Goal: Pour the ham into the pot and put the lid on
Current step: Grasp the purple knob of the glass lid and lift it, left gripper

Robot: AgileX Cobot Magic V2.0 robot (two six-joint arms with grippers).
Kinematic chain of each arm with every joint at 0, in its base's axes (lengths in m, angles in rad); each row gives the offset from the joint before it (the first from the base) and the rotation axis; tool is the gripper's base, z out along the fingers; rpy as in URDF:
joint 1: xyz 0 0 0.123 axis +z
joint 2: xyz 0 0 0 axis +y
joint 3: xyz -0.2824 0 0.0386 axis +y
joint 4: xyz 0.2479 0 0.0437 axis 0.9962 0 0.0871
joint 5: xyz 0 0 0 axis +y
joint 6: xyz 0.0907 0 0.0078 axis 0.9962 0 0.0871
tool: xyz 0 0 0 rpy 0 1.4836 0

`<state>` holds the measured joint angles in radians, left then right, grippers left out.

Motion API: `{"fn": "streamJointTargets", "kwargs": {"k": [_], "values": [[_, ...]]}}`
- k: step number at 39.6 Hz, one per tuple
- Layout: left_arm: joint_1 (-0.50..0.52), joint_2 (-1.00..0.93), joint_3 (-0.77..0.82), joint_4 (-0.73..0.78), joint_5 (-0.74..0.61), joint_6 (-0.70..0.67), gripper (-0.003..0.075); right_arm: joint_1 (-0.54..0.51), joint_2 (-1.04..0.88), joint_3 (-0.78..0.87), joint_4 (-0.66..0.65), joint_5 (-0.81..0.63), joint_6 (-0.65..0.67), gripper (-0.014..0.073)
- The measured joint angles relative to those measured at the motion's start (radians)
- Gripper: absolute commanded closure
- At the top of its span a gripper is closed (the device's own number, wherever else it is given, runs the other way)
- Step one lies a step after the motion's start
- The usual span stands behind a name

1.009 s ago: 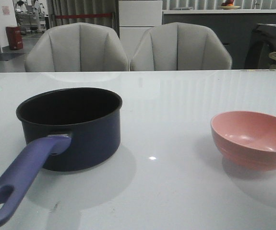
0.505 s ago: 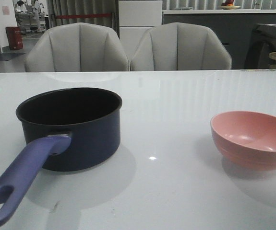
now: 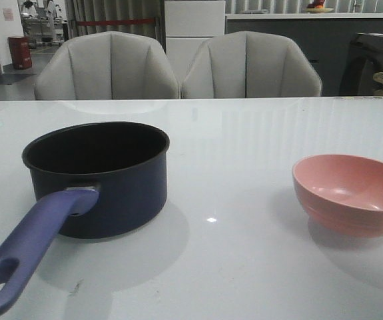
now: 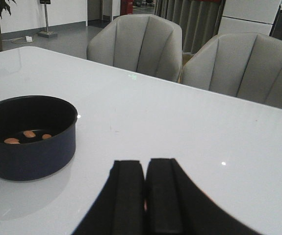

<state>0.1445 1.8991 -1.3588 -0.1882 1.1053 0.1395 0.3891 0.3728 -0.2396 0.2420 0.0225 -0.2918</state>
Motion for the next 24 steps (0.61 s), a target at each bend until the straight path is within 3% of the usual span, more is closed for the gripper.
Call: {"fn": "streamJointTargets", "kwargs": {"k": [12,24], "values": [[0.0,-0.065,-0.011,0.0,0.004,0.0,0.0606,0.0,0.0,0.0,0.0,0.0,0.0,0.0439],[-0.036,-0.104,-0.176,0.009,0.111,0.0,0.0606,0.0,0.0,0.0,0.0,0.0,0.0,0.0439]]}}
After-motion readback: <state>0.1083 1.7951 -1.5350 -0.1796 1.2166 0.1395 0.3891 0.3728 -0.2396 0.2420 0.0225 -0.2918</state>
